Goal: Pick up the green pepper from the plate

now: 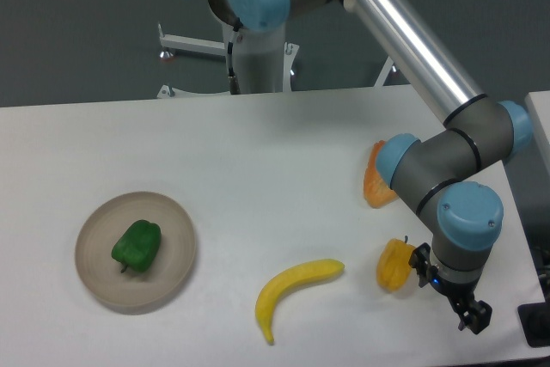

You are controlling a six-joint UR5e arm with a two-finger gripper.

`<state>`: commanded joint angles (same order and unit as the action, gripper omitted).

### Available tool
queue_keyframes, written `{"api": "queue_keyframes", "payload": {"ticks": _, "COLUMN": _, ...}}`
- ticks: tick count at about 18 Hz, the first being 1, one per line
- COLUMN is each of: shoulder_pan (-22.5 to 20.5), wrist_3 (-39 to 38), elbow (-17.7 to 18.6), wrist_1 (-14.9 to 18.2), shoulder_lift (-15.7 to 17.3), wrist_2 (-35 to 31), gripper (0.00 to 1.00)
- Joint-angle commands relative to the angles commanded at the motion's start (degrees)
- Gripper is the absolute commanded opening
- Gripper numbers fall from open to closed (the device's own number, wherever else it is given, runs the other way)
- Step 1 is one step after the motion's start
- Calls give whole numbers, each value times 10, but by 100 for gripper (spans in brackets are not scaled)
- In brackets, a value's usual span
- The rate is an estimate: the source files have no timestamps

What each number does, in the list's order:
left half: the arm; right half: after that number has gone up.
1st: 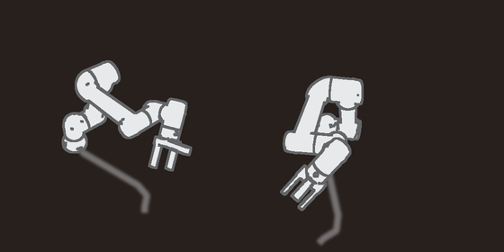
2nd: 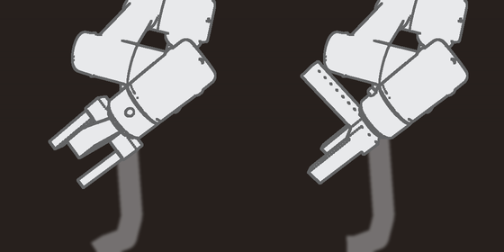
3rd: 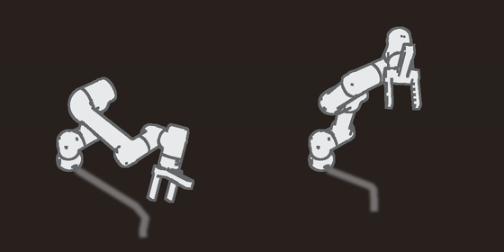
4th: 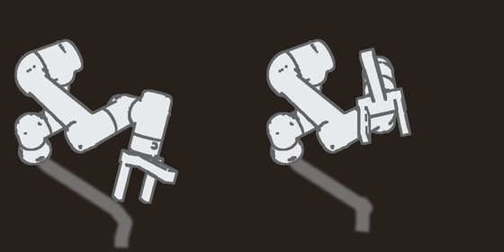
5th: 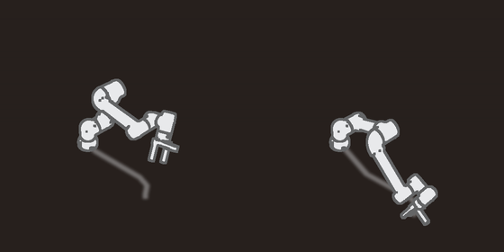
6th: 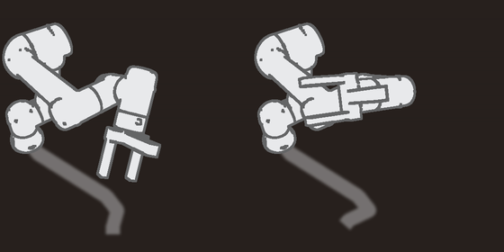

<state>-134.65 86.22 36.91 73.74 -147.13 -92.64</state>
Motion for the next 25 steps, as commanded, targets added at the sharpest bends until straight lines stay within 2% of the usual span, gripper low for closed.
{"api": "queue_keyframes", "payload": {"ticks": 6, "shoulder_pan": 5, "wrist_3": -13, "elbow": 8, "wrist_1": 4, "shoulder_lift": 12, "wrist_2": 18, "gripper": 100}}
{"api": "queue_keyframes", "payload": {"ticks": 7, "shoulder_pan": 6, "wrist_3": -21, "elbow": 20, "wrist_1": 4, "shoulder_lift": 20, "wrist_2": 22, "gripper": 100}}
{"api": "queue_keyframes", "payload": {"ticks": 12, "shoulder_pan": 18, "wrist_3": -92, "elbow": 100, "wrist_1": 4, "shoulder_lift": 86, "wrist_2": 50, "gripper": 100}}
{"api": "queue_keyframes", "payload": {"ticks": 17, "shoulder_pan": 35, "wrist_3": -283, "elbow": 203, "wrist_1": 3, "shoulder_lift": 178, "wrist_2": 138, "gripper": 100}}
{"api": "queue_keyframes", "payload": {"ticks": 21, "shoulder_pan": 71, "wrist_3": -385, "elbow": 291, "wrist_1": 2, "shoulder_lift": 239, "wrist_2": 158, "gripper": 100}}
{"api": "queue_keyframes", "payload": {"ticks": 23, "shoulder_pan": 86, "wrist_3": -438, "elbow": 313, "wrist_1": 0, "shoulder_lift": 260, "wrist_2": 163, "gripper": 100}}
{"api": "queue_keyframes", "payload": {"ticks": 25, "shoulder_pan": 107, "wrist_3": -491, "elbow": 316, "wrist_1": 0, "shoulder_lift": 267, "wrist_2": 177, "gripper": 100}}
